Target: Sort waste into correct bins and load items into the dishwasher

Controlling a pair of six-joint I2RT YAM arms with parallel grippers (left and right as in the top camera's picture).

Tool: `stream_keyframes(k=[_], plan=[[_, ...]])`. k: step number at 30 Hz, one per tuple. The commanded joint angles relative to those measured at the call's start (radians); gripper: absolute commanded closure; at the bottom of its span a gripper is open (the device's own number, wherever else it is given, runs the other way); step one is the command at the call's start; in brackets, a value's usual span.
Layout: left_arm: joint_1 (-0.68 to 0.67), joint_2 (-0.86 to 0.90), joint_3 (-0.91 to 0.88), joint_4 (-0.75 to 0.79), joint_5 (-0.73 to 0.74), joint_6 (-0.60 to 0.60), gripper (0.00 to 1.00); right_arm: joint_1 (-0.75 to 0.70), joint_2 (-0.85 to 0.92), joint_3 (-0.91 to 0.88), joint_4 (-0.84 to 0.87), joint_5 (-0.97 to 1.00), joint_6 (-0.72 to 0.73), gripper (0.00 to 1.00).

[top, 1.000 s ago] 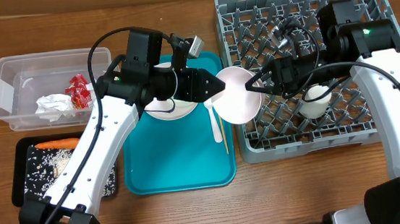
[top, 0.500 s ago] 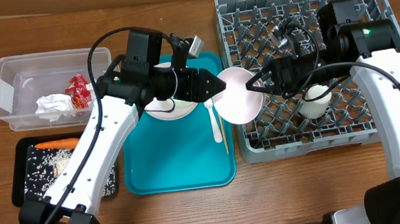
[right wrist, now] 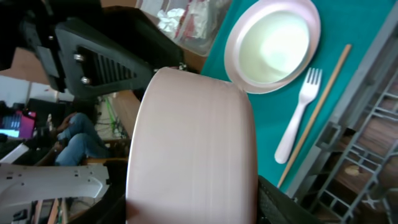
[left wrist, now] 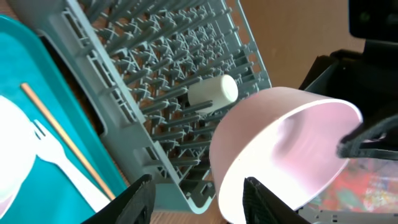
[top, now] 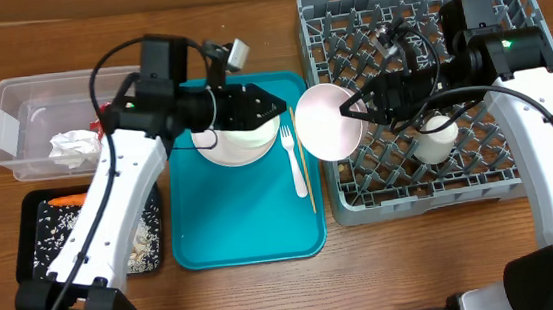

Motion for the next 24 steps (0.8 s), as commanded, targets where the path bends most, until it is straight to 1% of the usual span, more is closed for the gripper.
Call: stream_keyframes(k=[1, 7, 11, 14, 18, 21, 24], plan=[[0.005, 0.004, 0.031, -0.008, 0.043, 0.018, 0.53, 0.005, -0.005, 0.0, 0.028, 0.06, 0.031, 0.45], [0.005, 0.004, 0.031, -0.027, 0.024, 0.035, 0.53, 0.005, -0.005, 0.0, 0.114, 0.084, 0.034, 0.48], [0.005, 0.004, 0.031, -0.064, -0.027, 0.051, 0.53, 0.005, -0.005, 0.0, 0.185, 0.184, 0.034, 0.52], [0.005, 0.004, 0.031, -0.103, -0.088, 0.057, 0.53, 0.005, -0.005, 0.0, 0.238, 0.281, 0.04, 0.53], [0.005, 0.004, 0.031, -0.151, -0.174, 0.057, 0.53, 0.005, -0.005, 0.0, 0.348, 0.451, 0.109, 0.53], [0.005, 0.004, 0.031, -0.177, -0.215, 0.058, 0.53, 0.005, -0.005, 0.0, 0.427, 0.58, 0.131, 0.53], [0.005, 0.004, 0.031, -0.209, -0.244, 0.088, 0.52, 0.005, -0.005, 0.0, 0.483, 0.729, 0.131, 0.53]])
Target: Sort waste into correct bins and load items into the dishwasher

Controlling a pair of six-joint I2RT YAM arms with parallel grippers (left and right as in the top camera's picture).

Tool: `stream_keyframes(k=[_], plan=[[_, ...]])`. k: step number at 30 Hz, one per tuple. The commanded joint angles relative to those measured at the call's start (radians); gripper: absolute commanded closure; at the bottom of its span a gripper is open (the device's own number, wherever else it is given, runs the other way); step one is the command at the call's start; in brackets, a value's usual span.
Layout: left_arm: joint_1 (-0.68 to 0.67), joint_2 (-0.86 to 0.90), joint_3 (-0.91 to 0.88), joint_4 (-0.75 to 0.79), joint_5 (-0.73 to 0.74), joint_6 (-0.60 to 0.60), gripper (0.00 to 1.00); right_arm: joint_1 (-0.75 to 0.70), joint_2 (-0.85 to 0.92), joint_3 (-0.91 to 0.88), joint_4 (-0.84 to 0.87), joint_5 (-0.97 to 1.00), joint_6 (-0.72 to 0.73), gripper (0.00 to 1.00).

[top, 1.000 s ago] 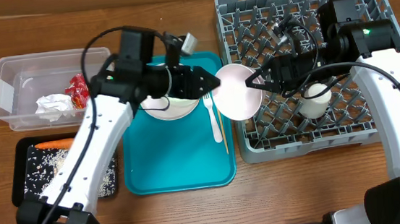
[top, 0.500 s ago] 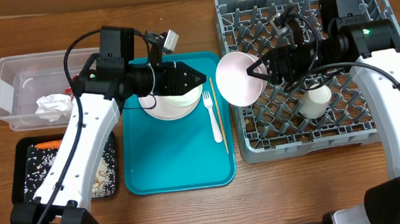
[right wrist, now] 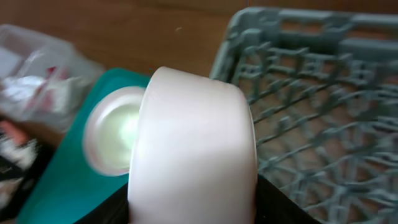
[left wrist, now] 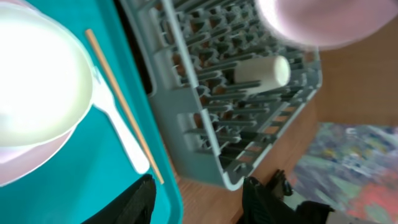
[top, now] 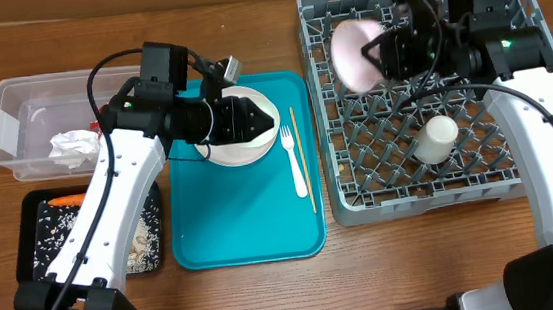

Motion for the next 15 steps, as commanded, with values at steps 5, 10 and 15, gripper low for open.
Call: stream_keyframes(k=[5, 10, 15], plan=[[0.0, 0.004, 0.026, -0.051, -0.134, 0.064, 0.51, 0.005, -0.005, 0.001, 0.074, 0.421, 0.023, 0.53], [-0.001, 0.004, 0.026, -0.061, -0.172, 0.064, 0.5, 0.005, 0.004, 0.001, 0.125, 0.537, 0.023, 0.53], [-0.002, 0.004, 0.025, -0.066, -0.175, 0.064, 0.5, 0.007, 0.04, 0.001, 0.14, 0.687, 0.015, 0.53]])
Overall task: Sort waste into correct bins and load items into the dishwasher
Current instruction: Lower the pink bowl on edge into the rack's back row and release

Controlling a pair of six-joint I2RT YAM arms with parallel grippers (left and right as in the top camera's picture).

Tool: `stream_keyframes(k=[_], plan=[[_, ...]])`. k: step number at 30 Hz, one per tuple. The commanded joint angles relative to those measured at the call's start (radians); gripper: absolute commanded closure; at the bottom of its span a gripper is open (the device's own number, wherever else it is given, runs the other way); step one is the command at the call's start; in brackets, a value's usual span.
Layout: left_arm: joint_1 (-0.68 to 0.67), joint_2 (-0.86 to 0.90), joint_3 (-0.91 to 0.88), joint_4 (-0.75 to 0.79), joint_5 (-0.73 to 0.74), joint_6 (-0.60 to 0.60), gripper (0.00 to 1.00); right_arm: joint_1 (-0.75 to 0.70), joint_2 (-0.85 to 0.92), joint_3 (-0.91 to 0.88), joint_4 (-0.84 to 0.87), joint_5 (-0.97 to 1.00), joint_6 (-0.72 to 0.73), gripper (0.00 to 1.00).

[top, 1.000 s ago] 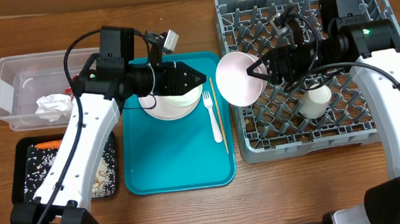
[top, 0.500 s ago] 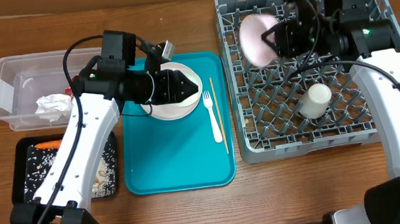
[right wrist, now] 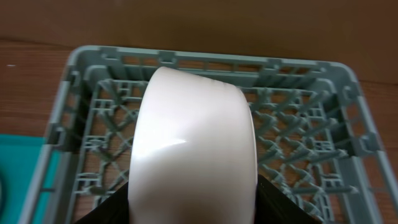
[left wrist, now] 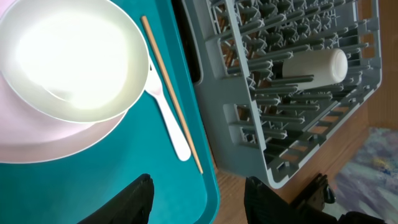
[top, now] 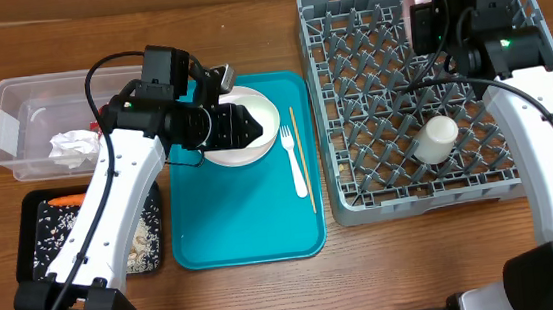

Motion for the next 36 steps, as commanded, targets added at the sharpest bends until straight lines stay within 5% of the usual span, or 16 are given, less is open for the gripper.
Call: stream_keyframes(k=[1, 9, 21, 36], plan=[[-0.003, 0.004, 0.025, -0.008, -0.021, 0.023, 0.5, 0.006, 0.047, 0.001, 0.006, 0.185, -0.011, 0.53], [-0.004, 0.008, 0.024, -0.026, -0.03, 0.027, 0.5, 0.064, 0.174, 0.001, 0.098, 0.525, -0.117, 0.53], [-0.004, 0.008, 0.024, -0.053, -0.073, 0.032, 0.51, 0.172, 0.296, 0.001, 0.137, 0.694, -0.225, 0.53], [-0.004, 0.008, 0.024, -0.072, -0.076, 0.072, 0.51, 0.174, 0.358, 0.001, 0.147, 0.613, -0.197, 0.47]])
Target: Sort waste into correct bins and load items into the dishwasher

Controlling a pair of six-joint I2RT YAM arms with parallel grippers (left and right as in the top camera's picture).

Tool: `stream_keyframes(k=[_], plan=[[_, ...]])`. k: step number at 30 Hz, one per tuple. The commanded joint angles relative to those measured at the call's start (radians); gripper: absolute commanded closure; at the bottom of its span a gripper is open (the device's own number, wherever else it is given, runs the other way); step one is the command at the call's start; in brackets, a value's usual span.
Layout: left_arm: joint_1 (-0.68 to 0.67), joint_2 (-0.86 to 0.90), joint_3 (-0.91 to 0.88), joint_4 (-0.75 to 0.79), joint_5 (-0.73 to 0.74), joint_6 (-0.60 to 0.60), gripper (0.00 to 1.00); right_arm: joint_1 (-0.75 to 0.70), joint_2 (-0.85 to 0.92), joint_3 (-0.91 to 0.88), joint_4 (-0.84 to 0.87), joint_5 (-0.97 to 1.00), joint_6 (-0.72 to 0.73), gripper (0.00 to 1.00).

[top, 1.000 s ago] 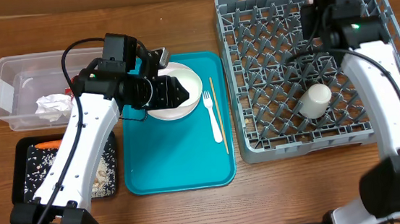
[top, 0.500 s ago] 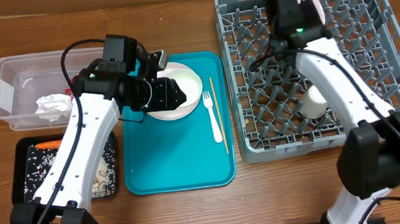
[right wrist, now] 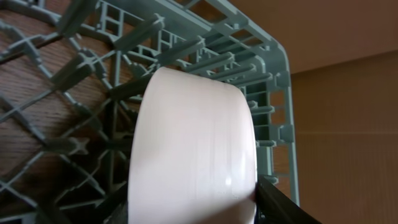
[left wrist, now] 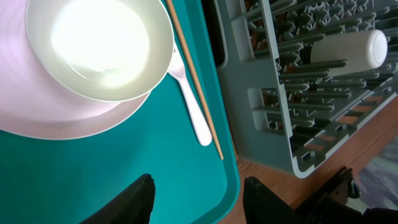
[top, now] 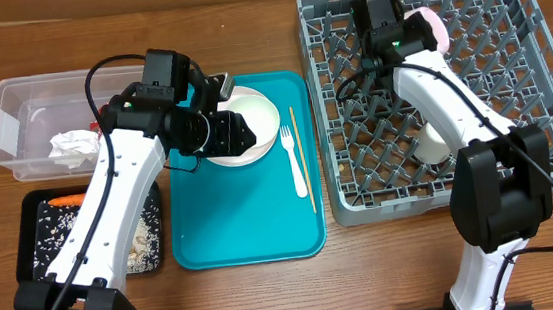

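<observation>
A pink bowl (right wrist: 193, 149) is on edge between my right gripper's (right wrist: 194, 200) fingers, which are shut on it. In the overhead view the bowl (top: 433, 27) sits at the back row of the grey dish rack (top: 510, 74), with my right gripper (top: 414, 30) beside it. A white cup (top: 434, 141) lies in the rack. My left gripper (left wrist: 200, 199) hangs open over the teal tray (left wrist: 124, 180), holding nothing. On that tray are a white bowl (left wrist: 99, 46) on a pink plate (left wrist: 56, 118), a white fork (left wrist: 193, 112) and a wooden chopstick (left wrist: 196, 87).
A clear bin (top: 11, 108) with crumpled paper stands at the far left. In front of it is a black tray (top: 36, 211) with food scraps. The rack's rim rises just right of the teal tray.
My right arm has turned, and the pink bowl has gone from above the rack's back right to low among the tines at the back row. The left gripper has shifted only slightly over the tray.
My right gripper first held the pink bowl at the rack's left edge, beside my open left gripper. Then the bowl was over the rack's back left, then its back right, and now sits low at the back. The left gripper drew back over the white bowl.
</observation>
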Motion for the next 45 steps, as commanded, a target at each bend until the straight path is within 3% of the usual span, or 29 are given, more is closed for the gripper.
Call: stream_keyframes(k=[1, 5, 13, 22, 27, 35, 41, 45], plan=[[-0.004, 0.008, 0.024, -0.002, -0.005, 0.023, 0.51, -0.002, -0.009, 0.004, -0.001, -0.062, 0.023, 0.47], [-0.003, 0.008, 0.024, -0.002, -0.005, 0.023, 0.51, -0.002, -0.009, 0.004, -0.023, -0.117, 0.027, 0.46], [-0.003, 0.008, 0.024, -0.002, -0.005, 0.023, 0.5, 0.011, -0.009, 0.004, -0.022, -0.12, 0.027, 0.28], [-0.004, 0.008, 0.024, -0.002, -0.006, 0.023, 0.5, 0.101, -0.031, 0.024, -0.011, -0.116, 0.029, 0.2], [-0.004, 0.008, 0.024, -0.003, -0.069, 0.021, 0.5, 0.136, -0.081, 0.026, -0.035, -0.128, 0.157, 0.12], [-0.004, 0.01, 0.024, -0.001, -0.293, -0.138, 0.51, 0.103, -0.192, 0.026, -0.196, -0.491, 0.409, 0.12], [-0.014, 0.07, 0.024, 0.042, -0.319, -0.193, 0.49, 0.066, -0.229, 0.026, -0.329, -0.818, 0.424, 0.12], [-0.028, 0.156, 0.024, 0.098, -0.32, -0.216, 0.48, 0.065, -0.229, 0.026, -0.428, -0.895, 0.424, 0.12]])
